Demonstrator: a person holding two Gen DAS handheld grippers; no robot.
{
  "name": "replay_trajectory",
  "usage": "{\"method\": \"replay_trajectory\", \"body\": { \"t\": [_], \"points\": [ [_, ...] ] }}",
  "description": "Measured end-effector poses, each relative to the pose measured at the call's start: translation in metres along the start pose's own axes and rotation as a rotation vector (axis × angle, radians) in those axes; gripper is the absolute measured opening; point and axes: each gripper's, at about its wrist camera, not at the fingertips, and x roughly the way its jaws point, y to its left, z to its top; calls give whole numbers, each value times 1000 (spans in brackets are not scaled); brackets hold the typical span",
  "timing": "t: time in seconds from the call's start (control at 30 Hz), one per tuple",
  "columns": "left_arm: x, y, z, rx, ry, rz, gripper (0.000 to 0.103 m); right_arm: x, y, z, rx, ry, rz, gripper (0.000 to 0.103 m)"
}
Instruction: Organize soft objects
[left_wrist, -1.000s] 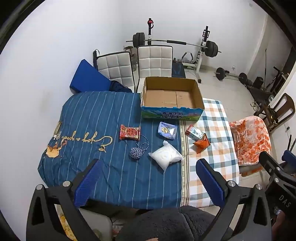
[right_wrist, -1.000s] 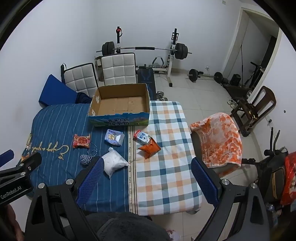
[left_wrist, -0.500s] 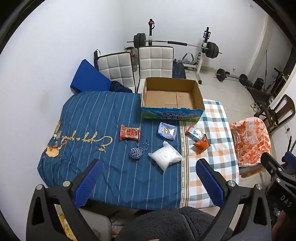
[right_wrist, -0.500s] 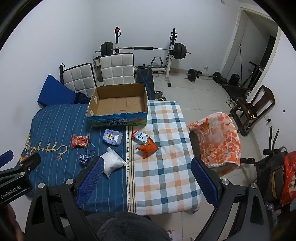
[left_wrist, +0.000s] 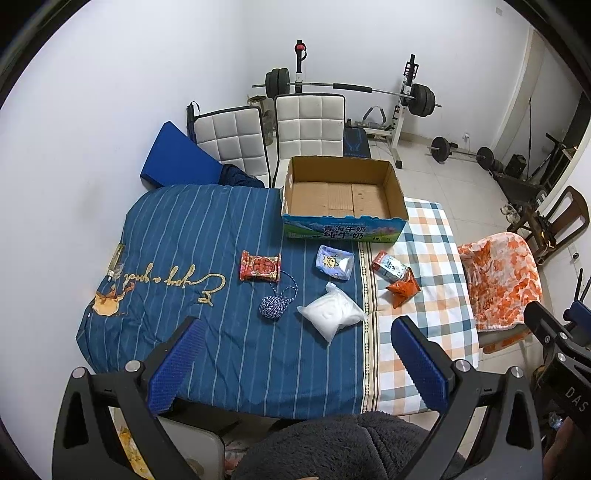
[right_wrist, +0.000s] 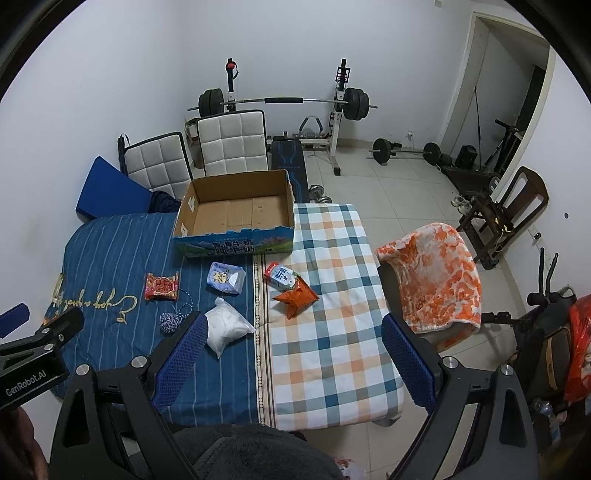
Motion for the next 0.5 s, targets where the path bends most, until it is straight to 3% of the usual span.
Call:
{"method": "replay_trajectory", "body": {
  "t": [0.5],
  "points": [
    [-3, -1, 1, 2, -13, -1, 103, -2, -1, -1, 6, -12, 4, 97]
  ]
}}
